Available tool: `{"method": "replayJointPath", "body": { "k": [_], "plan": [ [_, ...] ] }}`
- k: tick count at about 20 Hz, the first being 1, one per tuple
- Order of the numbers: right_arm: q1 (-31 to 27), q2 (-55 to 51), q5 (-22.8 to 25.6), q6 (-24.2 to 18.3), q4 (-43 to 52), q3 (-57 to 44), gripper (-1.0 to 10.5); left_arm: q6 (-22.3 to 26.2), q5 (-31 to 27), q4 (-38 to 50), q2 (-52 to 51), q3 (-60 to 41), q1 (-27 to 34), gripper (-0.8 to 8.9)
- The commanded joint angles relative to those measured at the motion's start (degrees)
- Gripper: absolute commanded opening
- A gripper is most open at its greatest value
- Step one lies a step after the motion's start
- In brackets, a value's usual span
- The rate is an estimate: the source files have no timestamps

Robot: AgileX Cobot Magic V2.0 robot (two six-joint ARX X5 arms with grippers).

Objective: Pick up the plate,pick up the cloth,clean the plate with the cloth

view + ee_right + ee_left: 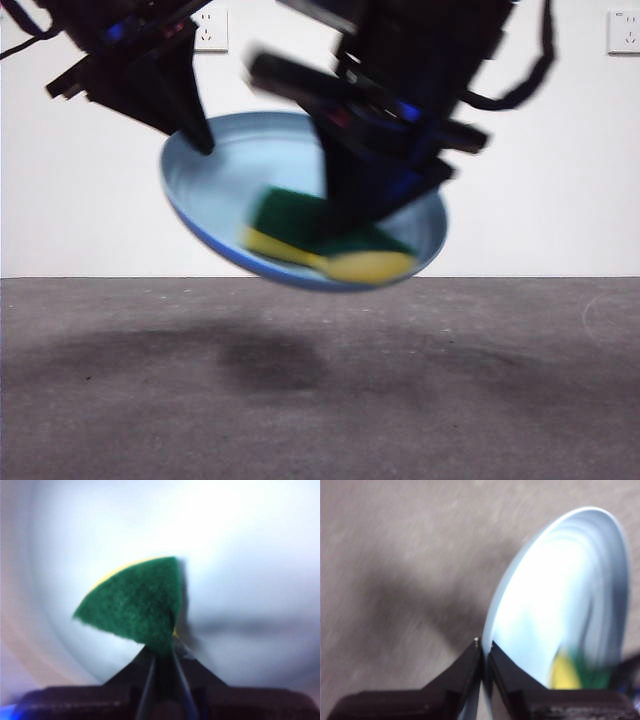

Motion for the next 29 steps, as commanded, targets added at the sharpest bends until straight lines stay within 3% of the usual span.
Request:
{"method": "replayJointPath", "body": {
  "k": [1,6,10,14,18,23,25,29],
  "plan": [
    [-1.6,1.0,10.6,-0.5,-0.5,-0.8,-0.2,1.2,1.6,-3.0,-0.1,0.1,0.0,-0.08],
    [-4.3,1.0,11.0,-0.5,8.4,-0.8,-0.2,2.6,7.7,-7.2,-0.1,0.1,-0.2,-0.08],
    [-5.4,1.0,0.3,-0.4,15.0,-0.8,-0.2,2.5,11.8,-6.2,-0.1,0.1,-0.2,-0.08],
    [-4.9,1.1,-11.1,0.2,18.4,-0.8,-0.2,1.8,11.8,-2.3,-0.1,0.1,-0.1,-0.08],
    [-2.4,1.4,-16.4,0.2,17.0,-0.8,-0.2,-1.0,11.4,3.2,-0.1,0.1,-0.1,-0.08],
    [-0.7,1.3,-15.2,-0.5,4.9,-0.8,-0.2,-1.9,8.4,4.2,-0.1,0.1,0.2,-0.08],
    [-0.7,1.3,-9.3,-0.5,-0.4,-0.8,-0.2,-1.9,8.7,3.7,-0.1,0.1,0.9,-0.08],
    [-1.4,1.3,10.2,-0.5,-5.2,-0.8,-0.2,0.8,8.7,-1.4,-0.1,0.1,1.4,-0.08]
  ]
}}
